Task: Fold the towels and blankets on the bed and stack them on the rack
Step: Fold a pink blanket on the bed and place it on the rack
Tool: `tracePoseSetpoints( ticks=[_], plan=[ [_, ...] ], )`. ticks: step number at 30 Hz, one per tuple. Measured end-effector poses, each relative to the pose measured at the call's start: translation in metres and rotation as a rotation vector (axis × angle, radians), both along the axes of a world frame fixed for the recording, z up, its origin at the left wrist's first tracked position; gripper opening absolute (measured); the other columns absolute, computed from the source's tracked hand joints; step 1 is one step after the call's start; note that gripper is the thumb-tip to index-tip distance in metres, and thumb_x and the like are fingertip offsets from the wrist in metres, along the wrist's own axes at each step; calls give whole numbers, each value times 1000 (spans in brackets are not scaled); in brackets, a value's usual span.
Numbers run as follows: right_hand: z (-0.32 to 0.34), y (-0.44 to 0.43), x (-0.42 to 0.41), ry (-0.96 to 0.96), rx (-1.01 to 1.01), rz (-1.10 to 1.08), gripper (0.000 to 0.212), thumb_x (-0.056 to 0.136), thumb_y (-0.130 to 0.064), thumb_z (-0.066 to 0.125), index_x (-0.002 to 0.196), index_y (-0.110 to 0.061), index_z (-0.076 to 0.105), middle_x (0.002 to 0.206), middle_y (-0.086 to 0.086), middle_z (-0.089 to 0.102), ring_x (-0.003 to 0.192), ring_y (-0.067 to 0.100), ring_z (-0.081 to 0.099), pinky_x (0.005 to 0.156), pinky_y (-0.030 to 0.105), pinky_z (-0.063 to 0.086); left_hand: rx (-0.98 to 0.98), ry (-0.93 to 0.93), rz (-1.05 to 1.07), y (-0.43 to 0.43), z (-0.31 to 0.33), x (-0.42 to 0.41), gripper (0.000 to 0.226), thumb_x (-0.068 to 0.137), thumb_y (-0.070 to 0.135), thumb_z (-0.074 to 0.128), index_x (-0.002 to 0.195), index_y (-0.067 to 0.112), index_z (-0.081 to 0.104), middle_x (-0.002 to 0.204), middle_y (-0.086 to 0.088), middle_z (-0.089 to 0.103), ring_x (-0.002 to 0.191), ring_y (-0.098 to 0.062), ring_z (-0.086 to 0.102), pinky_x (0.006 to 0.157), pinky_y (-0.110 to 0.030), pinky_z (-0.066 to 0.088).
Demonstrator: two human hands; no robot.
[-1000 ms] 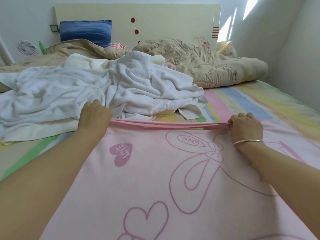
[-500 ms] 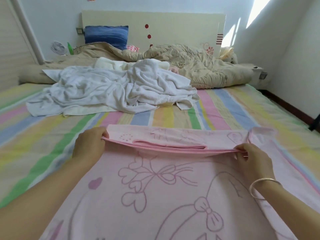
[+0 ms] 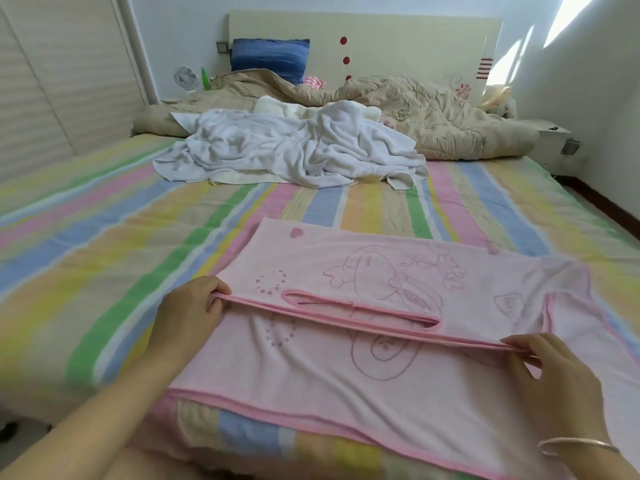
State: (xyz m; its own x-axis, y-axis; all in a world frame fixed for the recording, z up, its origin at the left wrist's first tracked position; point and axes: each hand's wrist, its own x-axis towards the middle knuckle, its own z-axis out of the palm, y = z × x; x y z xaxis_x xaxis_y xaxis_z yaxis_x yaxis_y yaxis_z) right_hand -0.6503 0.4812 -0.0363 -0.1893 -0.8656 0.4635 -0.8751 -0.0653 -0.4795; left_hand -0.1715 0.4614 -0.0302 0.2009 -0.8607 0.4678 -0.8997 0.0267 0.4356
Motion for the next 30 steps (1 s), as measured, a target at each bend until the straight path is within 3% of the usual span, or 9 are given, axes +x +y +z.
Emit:
tracePoseSetpoints(
  ticks=[6,13,16,19,24,27,30],
  plan=[
    [-16,52,-6,3,-19,-12,35,69,6,75,86,-23,70,91,-2,65,74,25,67,73,8,36,-29,21,0,58,-16,0,32,72,-6,68,88,21,71,93,7,72,87,-21,69,78,-35,52],
    [-31,95,-11,77,-48,-39,27,73,1,77,89,-20,71,94,0,63,73,28,65,70,16,38,-59,14,-3,104,-34,-8,30,77,-7,68,94,18,72,97,4,71,90,-20,67,78,-32,52],
    [-31,103,-15,43,-119,-3,11,82,-17,67,90,-24,69,96,-3,61,76,2,59,67,21,40,-67,25,-1,116,-36,-8,31,77,-8,68,94,16,72,97,3,71,86,-21,66,75,-34,54],
    [-31,110,-15,-17,-168,25,28,82,-37,48,90,-21,70,94,-2,62,81,-15,51,70,17,40,-66,30,0,126,-37,-9,29,78,-8,68,96,16,72,99,4,70,86,-18,65,72,-33,54],
    [-33,119,-11,-6,-202,27,31,82,-37,48,90,-19,71,93,0,62,81,-10,52,71,17,40,-66,21,13,129,-41,-8,31,77,-9,68,95,15,72,98,3,71,86,-19,66,72,-35,54],
    [-41,121,-11,47,-164,8,12,83,-26,59,89,-24,69,94,-3,60,73,11,58,65,25,42,-45,10,7,127,-50,-9,34,77,-11,65,96,16,71,101,3,71,91,-20,66,77,-34,53],
    [-44,120,-8,138,-161,20,33,79,-35,47,87,-17,73,89,1,65,83,26,57,67,27,40,-1,41,48,128,-63,-12,44,75,-15,54,101,14,74,111,1,70,106,-19,64,93,-35,51]
  ],
)
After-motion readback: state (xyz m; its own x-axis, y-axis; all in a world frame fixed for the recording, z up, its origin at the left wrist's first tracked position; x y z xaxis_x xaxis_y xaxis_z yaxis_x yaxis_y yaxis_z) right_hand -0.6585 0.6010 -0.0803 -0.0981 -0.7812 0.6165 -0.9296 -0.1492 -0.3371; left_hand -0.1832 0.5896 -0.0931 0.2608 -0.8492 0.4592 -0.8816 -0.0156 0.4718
